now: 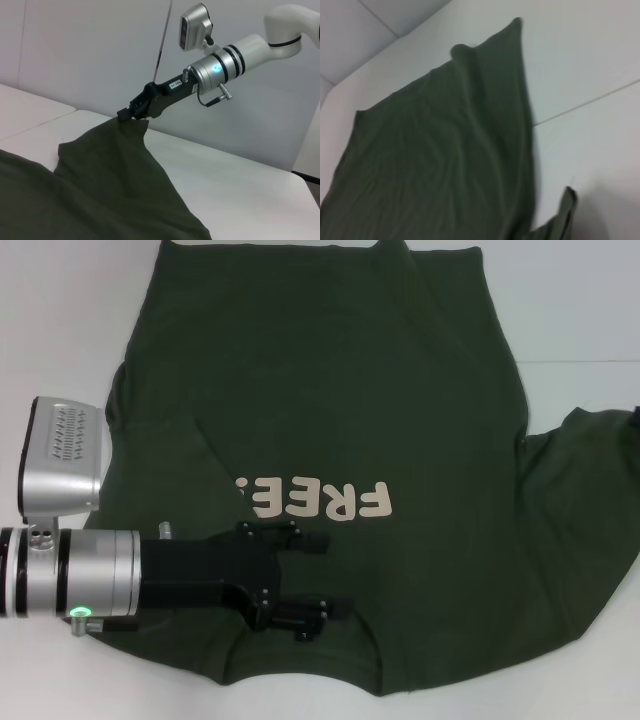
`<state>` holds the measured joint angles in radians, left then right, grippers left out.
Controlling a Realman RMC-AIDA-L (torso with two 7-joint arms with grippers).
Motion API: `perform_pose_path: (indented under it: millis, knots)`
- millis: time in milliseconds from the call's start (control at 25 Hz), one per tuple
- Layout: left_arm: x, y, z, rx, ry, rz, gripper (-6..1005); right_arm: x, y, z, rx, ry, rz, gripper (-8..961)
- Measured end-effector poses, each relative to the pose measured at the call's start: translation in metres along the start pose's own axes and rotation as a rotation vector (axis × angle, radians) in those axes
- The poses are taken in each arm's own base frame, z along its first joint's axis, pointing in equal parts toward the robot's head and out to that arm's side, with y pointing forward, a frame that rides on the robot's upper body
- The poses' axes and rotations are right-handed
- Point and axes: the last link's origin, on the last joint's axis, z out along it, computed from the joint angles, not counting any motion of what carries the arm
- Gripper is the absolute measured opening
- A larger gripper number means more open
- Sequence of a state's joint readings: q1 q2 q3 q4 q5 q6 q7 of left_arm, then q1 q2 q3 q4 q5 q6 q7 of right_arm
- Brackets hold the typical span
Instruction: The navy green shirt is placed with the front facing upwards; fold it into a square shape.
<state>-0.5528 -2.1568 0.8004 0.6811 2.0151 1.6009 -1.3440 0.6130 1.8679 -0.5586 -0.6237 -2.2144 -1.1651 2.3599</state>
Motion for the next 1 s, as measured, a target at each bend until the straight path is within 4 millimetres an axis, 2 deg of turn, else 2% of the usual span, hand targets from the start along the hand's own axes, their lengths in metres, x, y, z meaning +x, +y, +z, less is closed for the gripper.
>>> perform_pose_path:
  millis: [200,440,600,680,760,1000]
  knots:
    - [0.001,-0.001,0.000,0.006,0.003,-0.004,878,-0.003,0.030,0.017,-0.065,0.056,-0.070,9]
    - [0.004,-0.003,0.002,0.010,0.001,-0.011,877,0.003,0.088,0.057,-0.150,0.127,-0.183,9]
    - [0.005,-0.005,0.002,0.015,0.000,-0.010,877,0.008,0.118,0.076,-0.205,0.131,-0.254,10]
    - [0.005,-0.006,0.003,0.020,0.000,-0.016,878,0.010,0.126,0.080,-0.219,0.129,-0.280,10]
    - [0.005,-0.006,0.003,0.020,0.000,-0.018,878,0.010,0.128,0.082,-0.223,0.125,-0.286,86]
    - [0.004,-0.005,0.002,0.024,0.000,-0.028,878,0.006,0.114,0.072,-0.222,0.086,-0.235,289]
